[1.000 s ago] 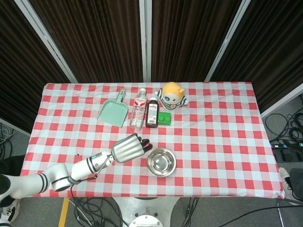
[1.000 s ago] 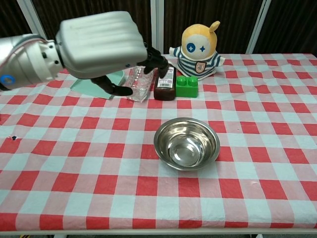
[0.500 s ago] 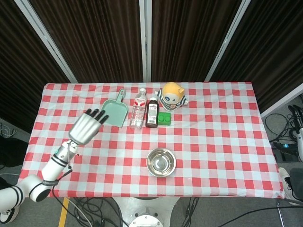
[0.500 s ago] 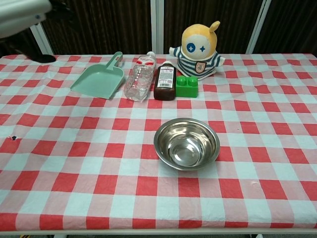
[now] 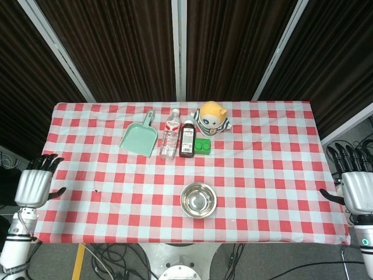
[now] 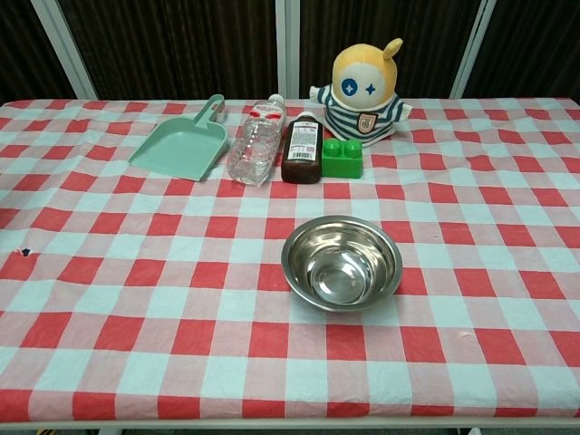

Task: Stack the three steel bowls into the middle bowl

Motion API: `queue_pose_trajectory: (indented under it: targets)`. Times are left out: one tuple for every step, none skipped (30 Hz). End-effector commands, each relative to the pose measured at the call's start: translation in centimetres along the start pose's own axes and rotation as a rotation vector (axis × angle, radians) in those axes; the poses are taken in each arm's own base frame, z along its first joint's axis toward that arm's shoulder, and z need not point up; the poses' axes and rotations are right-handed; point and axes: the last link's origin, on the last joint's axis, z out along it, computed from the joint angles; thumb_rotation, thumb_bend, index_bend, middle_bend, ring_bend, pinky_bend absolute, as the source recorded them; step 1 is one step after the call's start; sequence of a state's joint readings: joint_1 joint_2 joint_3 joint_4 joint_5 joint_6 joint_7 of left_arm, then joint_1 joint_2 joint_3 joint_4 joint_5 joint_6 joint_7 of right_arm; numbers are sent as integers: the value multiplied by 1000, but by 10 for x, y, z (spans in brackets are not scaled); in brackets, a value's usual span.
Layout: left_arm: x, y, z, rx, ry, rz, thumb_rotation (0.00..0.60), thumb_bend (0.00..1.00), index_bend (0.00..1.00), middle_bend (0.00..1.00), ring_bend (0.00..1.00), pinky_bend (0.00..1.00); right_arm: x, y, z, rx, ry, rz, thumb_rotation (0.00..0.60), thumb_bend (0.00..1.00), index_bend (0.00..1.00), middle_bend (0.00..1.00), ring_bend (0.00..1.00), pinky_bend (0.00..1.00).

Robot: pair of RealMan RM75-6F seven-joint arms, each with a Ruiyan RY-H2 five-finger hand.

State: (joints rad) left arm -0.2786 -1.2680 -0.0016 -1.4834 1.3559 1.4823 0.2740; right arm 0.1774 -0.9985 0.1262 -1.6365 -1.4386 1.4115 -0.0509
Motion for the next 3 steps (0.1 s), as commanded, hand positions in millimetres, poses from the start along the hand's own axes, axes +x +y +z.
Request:
queue_pose_trajectory:
  targets:
    - [1, -5, -10, 18, 4, -11, 542, 90, 285, 289, 203, 267, -3, 1, -1, -4, -13, 0, 600, 0, 18, 20, 0, 0]
    - [1, -5, -11, 21, 6, -12, 542, 90, 285, 289, 203, 267, -4, 0, -1, -3, -14, 0, 600, 0, 17, 20, 0, 0]
    - [2, -6, -11, 23, 8, -14, 542, 89, 285, 289, 203, 267, -4, 0, -1, -1, -13, -2, 600, 0, 16, 20, 0, 0]
